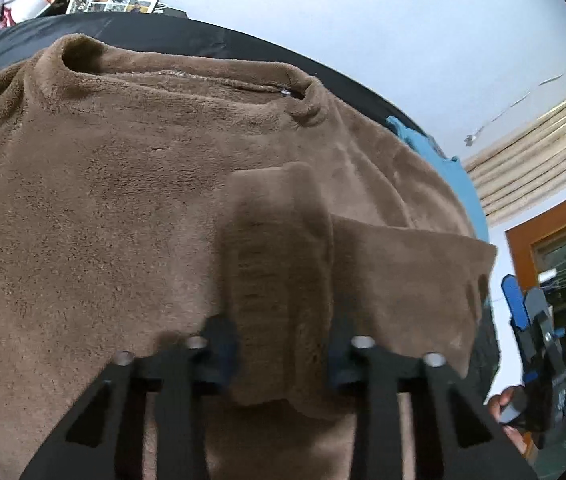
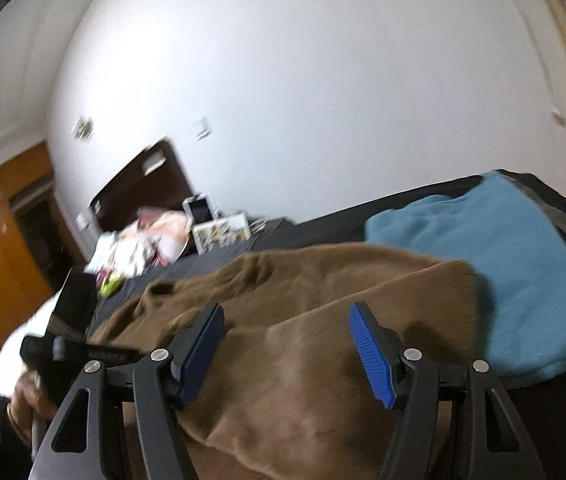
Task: Fold clothes
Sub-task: 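Grasp the folded sleeve cuff with the left gripper while the right gripper lifts the sweatshirt side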
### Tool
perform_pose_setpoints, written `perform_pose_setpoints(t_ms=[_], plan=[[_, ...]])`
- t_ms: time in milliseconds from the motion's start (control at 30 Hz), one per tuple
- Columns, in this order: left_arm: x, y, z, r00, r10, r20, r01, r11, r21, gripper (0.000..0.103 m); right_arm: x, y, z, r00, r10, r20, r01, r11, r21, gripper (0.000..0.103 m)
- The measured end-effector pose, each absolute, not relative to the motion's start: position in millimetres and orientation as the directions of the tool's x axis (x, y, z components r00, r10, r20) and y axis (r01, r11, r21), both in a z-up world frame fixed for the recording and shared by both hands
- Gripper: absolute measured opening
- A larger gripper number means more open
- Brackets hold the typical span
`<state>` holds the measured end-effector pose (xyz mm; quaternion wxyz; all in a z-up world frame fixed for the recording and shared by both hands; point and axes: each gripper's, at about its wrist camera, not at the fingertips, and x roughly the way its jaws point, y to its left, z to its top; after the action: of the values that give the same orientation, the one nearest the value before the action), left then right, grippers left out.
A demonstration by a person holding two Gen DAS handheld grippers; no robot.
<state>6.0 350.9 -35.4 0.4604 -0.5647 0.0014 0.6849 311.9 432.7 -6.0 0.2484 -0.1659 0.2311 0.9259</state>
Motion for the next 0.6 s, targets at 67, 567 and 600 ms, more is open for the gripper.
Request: perform_pose_setpoints(t_ms=[67, 567, 600], plan=[[6, 349, -27, 0.055, 0.653, -0.755, -0.632, -0.563, -0.533, 0.032, 318, 441, -5, -0.812, 0.411, -0.415, -0.562, -0.742, 0.365, 0.070], [-36, 282, 54, -0.109, 0.791, -0.602, -0.577, -0.544, -0.610, 0.032, 320, 446, -5, -0.783, 0.458, -0.421, -0.599, -0.739, 0.309, 0.070], [-40, 274, 56, -0.126, 0.789, -0.601, -0.569, -0.553, -0.608, 0.032, 319, 445, -5, -0.784, 0.453, -0.424, -0.595, -0.744, 0.305, 0.071]])
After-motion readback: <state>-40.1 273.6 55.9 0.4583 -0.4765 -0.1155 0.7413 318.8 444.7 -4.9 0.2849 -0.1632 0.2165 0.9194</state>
